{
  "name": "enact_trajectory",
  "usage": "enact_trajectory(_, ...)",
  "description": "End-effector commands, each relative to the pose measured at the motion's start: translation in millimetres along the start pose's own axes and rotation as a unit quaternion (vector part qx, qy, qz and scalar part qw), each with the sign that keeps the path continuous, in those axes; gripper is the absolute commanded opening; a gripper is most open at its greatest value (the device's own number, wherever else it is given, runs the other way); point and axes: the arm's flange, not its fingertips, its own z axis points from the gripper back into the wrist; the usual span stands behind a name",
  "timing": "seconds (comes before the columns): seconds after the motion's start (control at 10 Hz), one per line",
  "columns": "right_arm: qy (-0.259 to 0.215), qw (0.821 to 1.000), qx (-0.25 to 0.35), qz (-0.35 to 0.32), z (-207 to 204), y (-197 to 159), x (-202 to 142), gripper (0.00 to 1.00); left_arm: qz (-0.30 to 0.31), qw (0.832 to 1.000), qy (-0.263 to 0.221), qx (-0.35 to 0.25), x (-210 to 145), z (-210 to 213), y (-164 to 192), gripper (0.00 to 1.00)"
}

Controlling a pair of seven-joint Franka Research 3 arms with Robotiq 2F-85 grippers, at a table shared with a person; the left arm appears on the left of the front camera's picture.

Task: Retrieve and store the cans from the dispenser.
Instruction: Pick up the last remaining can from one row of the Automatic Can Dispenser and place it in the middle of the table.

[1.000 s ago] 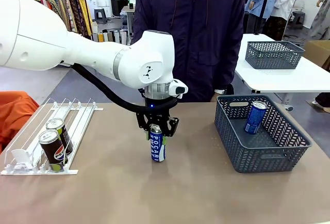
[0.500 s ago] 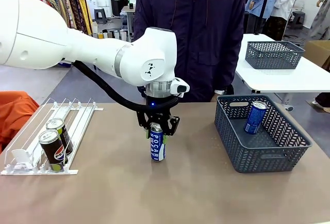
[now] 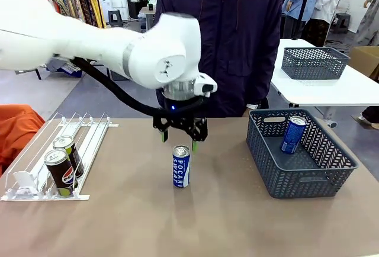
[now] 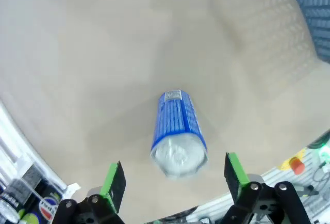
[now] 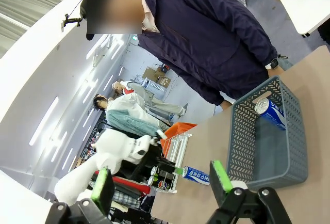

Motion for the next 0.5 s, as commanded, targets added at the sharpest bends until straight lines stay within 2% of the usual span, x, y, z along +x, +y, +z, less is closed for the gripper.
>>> enact_trajectory(0.0, -0.010, 1.000, 0.012, 0.012, -3.1, 1.4, 3.5, 1.00, -0.002, 0.999, -0.036, -0.019, -55.3, 53.2, 29.2, 1.00)
enact_trajectory(0.2, -0.010, 1.000, 0.012, 0.012, -3.1, 1.4, 3.5, 1.00, -0.007, 0.995, -0.064, -0.076, -105.9, 122.1, 91.9, 1.00)
enact_trajectory(0.3, -0.010, 1.000, 0.012, 0.012, -3.1, 1.4, 3.5, 1.00, 0.039, 0.989, -0.100, -0.105, -126.2, 141.5, 130.6, 1.00)
enact_trajectory(0.4, -0.010, 1.000, 0.012, 0.012, -3.1, 1.4, 3.5, 1.00, 0.075, 0.976, -0.128, -0.159, -151.1, 158.9, 184.9, 1.00)
